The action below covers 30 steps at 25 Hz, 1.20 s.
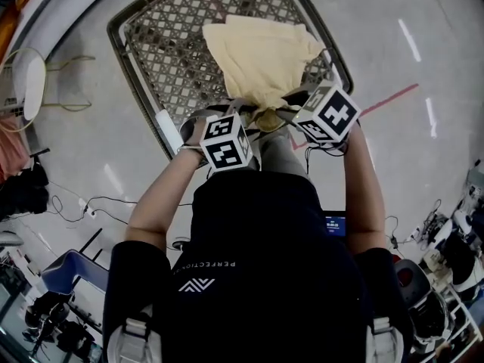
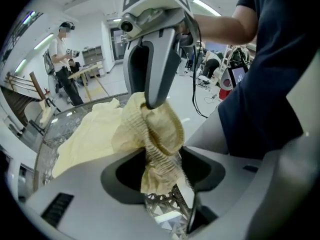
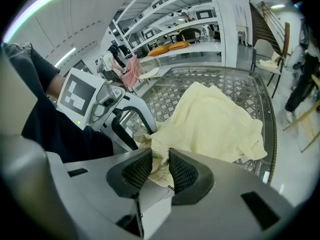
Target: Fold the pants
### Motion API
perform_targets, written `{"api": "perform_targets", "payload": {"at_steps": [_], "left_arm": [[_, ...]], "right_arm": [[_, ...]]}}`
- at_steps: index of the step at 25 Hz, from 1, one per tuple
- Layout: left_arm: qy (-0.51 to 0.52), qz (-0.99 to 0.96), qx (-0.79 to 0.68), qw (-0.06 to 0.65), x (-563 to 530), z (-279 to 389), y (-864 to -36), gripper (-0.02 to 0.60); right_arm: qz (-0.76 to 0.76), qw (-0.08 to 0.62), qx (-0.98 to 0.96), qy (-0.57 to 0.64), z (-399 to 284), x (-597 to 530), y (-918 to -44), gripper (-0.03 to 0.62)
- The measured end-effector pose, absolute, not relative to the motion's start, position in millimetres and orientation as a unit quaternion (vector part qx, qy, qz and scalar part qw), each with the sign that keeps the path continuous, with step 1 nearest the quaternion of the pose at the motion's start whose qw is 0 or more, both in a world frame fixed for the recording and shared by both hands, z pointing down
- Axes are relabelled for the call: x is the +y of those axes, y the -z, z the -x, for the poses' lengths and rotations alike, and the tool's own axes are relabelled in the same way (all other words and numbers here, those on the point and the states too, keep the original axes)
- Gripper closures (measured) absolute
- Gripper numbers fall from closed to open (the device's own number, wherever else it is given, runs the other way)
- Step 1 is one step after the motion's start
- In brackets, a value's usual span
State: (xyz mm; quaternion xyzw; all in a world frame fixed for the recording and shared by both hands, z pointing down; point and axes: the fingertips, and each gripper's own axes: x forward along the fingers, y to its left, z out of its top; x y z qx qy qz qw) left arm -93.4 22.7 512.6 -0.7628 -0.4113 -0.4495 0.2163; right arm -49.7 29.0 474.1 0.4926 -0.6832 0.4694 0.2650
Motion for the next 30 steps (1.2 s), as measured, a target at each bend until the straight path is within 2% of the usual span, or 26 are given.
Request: {"api": "perform_targets", "payload": {"at_steps": [8, 15, 23, 30], "left_arm": [[0.432, 0.786, -0.387, 0.214, 18, 74, -507, 0.531], [0.436, 0.795, -0.379, 0.184, 6, 59, -486, 0.565], [0.454, 0.792, -0.352, 0.207, -19, 25, -477, 0.566], [0.471, 0.792, -0.338, 0.191, -31, 0, -484, 0.566]], "right_arm": [[-0.503, 0.252, -0.673, -0.481, 42, 35, -479, 0.484], [-0.507, 0.266, -0.669, -0.474, 30, 37, -476, 0.484], [-0.504, 0.286, -0.675, -0.457, 8, 24, -477, 0.484], [-0.492, 0.297, -0.680, -0.454, -19, 14, -482, 0.484]]}}
